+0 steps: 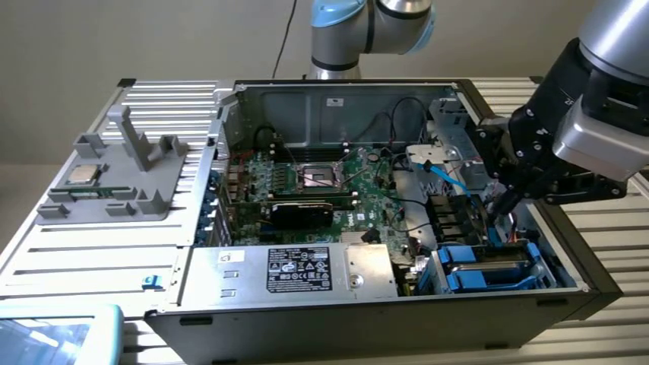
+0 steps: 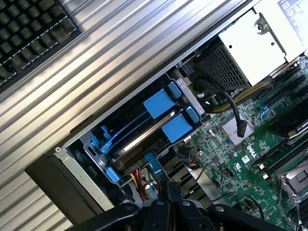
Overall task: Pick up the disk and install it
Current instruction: 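Insert the second disk wire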
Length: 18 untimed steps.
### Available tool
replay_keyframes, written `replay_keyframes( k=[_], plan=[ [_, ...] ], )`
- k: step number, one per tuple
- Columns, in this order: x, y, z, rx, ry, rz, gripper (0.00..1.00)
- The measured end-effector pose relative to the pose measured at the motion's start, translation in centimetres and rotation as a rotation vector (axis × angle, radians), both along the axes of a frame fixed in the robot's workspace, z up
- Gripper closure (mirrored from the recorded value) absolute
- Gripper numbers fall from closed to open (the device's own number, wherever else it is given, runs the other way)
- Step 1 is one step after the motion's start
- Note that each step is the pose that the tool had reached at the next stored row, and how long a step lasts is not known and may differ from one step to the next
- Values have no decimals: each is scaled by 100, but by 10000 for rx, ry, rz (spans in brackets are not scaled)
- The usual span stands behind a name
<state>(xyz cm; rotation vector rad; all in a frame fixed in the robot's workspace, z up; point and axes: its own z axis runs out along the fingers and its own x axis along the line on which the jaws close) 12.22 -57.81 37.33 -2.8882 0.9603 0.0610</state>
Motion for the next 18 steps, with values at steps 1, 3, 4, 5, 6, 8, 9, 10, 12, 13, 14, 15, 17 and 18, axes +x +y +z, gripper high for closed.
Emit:
replay_keyframes(
  k=[1, 3, 4, 5, 6, 8, 9, 10, 12, 13, 14, 15, 17, 18],
  plan=[
    [0, 0, 0, 4, -40, 163, 89],
    [0, -1, 0, 6, -117, 509, 89],
    [0, -1, 0, 6, -150, 689, 89],
    [0, -1, 0, 5, -179, 874, 89],
    [0, -1, 1, 5, -205, 1054, 89],
    [0, -1, 0, 7, -253, 1425, 89],
    [0, 0, 0, 8, -276, 1610, 89],
    [0, 0, 0, 9, -295, 1790, 89],
    [0, 0, 0, 11, -330, 2149, 89],
    [0, 0, 0, 13, -348, 2329, 89],
    [0, 0, 0, 14, -366, 2508, 89],
    [-1, 0, 0, 14, -383, 2688, 89],
    [0, 0, 1, 18, -416, 3064, 89],
    [0, 0, 0, 22, -434, 3245, 89]
  ],
)
